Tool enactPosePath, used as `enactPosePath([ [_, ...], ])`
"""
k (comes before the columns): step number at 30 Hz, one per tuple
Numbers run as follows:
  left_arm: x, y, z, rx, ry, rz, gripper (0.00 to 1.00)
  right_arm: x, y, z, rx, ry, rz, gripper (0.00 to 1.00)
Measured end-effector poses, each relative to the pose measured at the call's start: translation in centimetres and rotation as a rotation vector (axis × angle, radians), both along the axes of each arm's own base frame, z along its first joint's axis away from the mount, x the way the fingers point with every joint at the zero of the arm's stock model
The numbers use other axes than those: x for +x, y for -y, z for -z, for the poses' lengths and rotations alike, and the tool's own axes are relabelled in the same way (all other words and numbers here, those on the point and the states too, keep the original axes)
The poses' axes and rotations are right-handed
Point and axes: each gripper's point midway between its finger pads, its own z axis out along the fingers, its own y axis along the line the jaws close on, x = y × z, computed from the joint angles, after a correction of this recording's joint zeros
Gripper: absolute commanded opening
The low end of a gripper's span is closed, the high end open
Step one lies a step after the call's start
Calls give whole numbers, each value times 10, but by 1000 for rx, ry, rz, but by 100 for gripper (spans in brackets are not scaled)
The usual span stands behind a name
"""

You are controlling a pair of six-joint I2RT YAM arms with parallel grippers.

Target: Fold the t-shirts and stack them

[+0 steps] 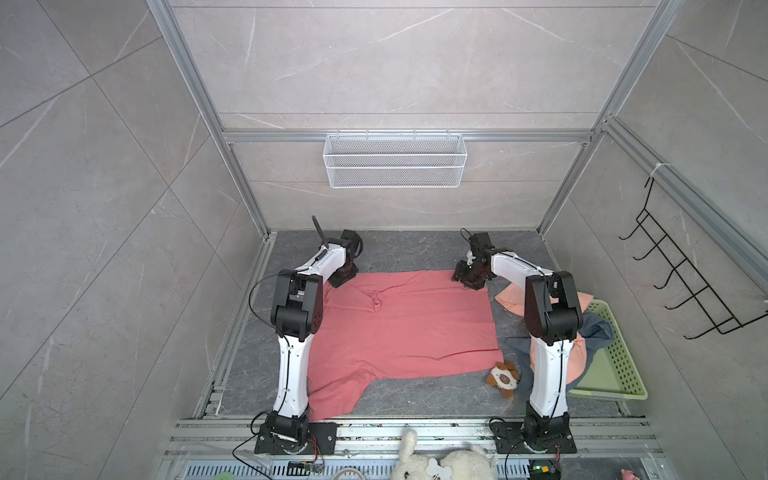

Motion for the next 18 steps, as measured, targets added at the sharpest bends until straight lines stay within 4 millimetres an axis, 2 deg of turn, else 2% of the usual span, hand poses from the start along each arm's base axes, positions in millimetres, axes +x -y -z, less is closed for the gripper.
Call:
enactPosePath([
  [4, -2, 0, 9, 0, -20, -6, 34, 0, 0, 0, -2, 0, 1, 55],
  [14, -1, 0, 9, -3, -13, -32, 14, -7, 6, 1, -22, -10, 10, 55],
  [18, -3, -3, 9, 6, -4, -47, 0, -9, 7, 1, -23, -10, 11, 55],
])
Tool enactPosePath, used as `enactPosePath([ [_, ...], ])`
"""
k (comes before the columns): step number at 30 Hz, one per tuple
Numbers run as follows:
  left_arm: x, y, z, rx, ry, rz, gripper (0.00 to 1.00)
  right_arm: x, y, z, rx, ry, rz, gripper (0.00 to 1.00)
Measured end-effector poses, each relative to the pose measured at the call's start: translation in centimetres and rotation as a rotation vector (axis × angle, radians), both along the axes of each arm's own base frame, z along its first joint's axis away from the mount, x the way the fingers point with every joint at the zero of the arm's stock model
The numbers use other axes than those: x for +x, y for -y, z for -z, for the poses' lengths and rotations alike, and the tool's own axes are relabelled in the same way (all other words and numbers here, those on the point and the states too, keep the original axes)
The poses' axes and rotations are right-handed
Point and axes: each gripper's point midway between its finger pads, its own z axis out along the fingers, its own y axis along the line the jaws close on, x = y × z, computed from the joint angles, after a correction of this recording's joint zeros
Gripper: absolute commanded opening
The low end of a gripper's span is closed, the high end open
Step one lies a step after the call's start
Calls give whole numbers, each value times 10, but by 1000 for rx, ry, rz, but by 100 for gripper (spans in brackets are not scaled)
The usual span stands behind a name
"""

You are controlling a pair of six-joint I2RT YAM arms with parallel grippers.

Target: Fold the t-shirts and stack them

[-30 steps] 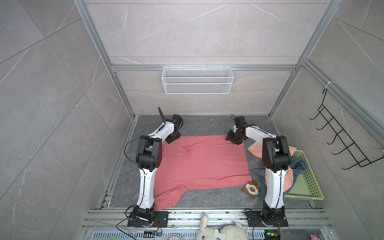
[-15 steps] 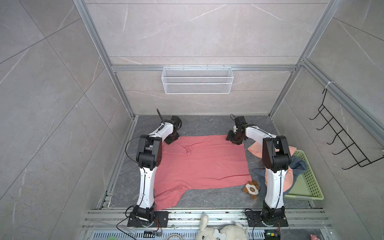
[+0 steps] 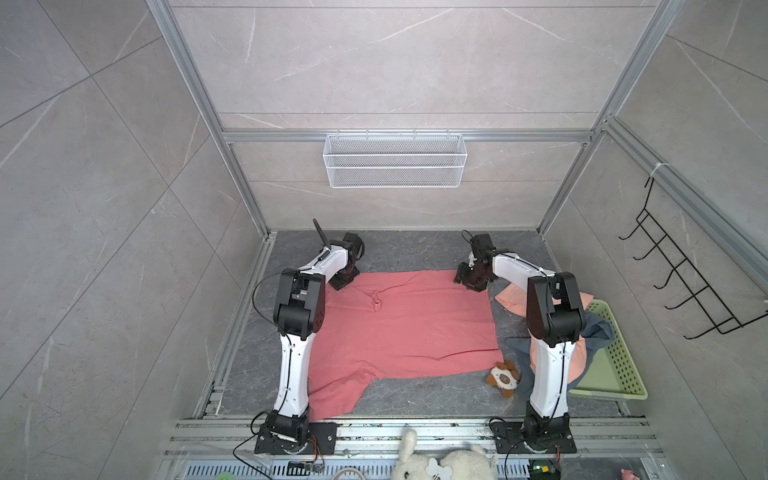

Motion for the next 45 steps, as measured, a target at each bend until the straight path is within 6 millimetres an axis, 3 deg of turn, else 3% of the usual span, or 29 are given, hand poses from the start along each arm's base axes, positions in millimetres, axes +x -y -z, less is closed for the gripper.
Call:
enactPosePath([
  [8, -15, 1, -8, 5, 6, 9, 0, 0, 1, 0, 1, 5, 2, 55],
  [15, -36, 11, -53, 14, 80, 48, 0, -1, 1, 1, 3, 13, 2, 55],
  [20, -69, 25, -78, 38, 109, 96, 0, -2, 2, 0, 4, 26, -1, 55],
  [25, -112, 29, -75, 84, 63, 112, 0, -2, 2, 0, 7, 35, -7, 55],
  [31, -154, 14, -67, 137, 27, 61, 0, -3, 2, 0, 13, 40, -9, 54],
  [33, -166, 6, -65, 149, 17, 38, 6, -4, 2, 0, 14, 45, -10, 55],
  [36, -179, -5, -63, 176, 3, 9, 37, -6, 4, 0, 15, 44, -9, 55],
  [42, -183, -13, -71, 197, 23, -10, 59, -13, 8, 1, 14, 37, -1, 55],
  [45, -180, -14, -79, 201, 51, -4, 63, -13, 9, 0, 15, 38, 1, 55],
])
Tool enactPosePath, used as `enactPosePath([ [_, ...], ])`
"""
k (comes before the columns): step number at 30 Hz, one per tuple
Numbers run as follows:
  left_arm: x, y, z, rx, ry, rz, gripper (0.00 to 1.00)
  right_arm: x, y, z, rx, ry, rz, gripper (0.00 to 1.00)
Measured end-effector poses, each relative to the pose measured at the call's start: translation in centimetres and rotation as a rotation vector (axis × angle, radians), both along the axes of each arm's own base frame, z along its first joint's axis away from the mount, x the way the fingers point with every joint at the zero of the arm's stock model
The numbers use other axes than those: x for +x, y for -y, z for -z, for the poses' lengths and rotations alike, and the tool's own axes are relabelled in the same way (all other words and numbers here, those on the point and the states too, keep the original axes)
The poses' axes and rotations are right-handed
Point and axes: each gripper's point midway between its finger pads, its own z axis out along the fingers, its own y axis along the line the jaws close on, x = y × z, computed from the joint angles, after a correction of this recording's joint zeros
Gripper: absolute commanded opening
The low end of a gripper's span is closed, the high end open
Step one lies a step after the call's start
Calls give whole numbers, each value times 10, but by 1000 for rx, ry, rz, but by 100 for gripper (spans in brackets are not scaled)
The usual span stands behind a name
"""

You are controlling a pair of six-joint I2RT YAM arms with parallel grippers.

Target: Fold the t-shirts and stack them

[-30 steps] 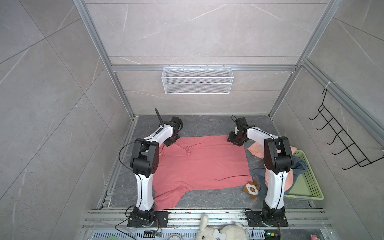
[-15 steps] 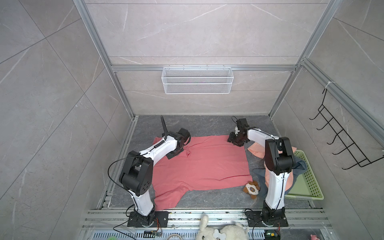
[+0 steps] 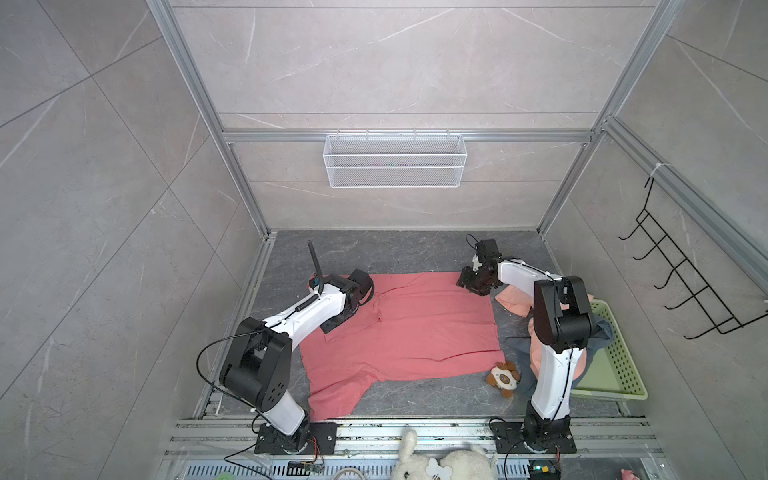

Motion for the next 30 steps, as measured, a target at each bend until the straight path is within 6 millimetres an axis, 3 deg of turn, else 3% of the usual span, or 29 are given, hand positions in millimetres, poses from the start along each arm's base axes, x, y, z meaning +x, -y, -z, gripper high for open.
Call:
enactPosePath([
  [5, 18, 7, 4, -68, 24, 31, 65, -2, 3, -2, 5, -9, 5, 55],
  [16, 84, 43, 54, -259, -10, 67, 67, -10, 7, -31, 14, 13, 12, 55],
  [20, 92, 45, 69, -328, -16, 47, 67, -13, 11, -27, -4, 5, 20, 55],
  [24, 93, 33, 79, -368, -20, 3, 67, -14, 13, -19, -17, -13, 25, 55],
  [30, 102, 27, 81, -404, -14, -25, 67, -10, 14, 2, -26, -70, 43, 55],
])
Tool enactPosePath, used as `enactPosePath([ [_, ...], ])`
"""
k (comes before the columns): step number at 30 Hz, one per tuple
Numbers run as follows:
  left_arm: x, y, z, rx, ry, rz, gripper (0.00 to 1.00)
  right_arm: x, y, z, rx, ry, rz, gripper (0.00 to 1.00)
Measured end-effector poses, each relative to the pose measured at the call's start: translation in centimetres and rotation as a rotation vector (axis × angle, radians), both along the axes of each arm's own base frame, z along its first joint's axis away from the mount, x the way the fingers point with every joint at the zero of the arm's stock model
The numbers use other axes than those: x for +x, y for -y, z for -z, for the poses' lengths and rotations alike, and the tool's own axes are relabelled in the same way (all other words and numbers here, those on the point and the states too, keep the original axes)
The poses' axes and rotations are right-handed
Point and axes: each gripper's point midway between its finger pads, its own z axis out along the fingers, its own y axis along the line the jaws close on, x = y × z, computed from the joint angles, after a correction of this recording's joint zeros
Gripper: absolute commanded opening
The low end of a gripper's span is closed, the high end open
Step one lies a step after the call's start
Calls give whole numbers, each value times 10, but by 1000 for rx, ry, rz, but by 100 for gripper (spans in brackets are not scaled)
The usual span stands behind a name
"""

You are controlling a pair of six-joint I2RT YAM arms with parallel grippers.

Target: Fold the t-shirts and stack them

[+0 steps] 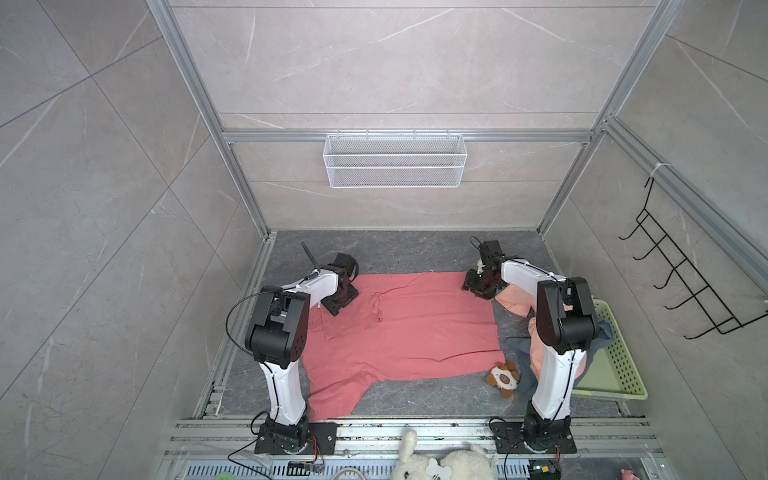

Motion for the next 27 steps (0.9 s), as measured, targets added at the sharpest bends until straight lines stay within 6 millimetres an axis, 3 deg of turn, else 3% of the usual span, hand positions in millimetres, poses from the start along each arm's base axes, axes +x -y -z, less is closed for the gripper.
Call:
enactPosePath([
  [4, 27, 1, -1, -25, 26, -16, 67, 29, -3, 0, 10, 17, 28, 55],
  [9, 72, -4, -3, -77, 70, -54, 67, 84, -7, -3, 38, 73, 69, 55],
  [18, 188, -13, -13, -196, 252, -55, 66, 153, -12, -5, 82, 142, 129, 55],
  [20, 207, -17, -16, -222, 291, -50, 66, 165, -13, -6, 86, 158, 131, 55],
  [23, 220, -22, -18, -257, 320, -48, 66, 183, -14, -9, 103, 193, 131, 55],
  [27, 222, -22, -20, -283, 328, -41, 65, 196, -15, -12, 136, 223, 123, 55],
])
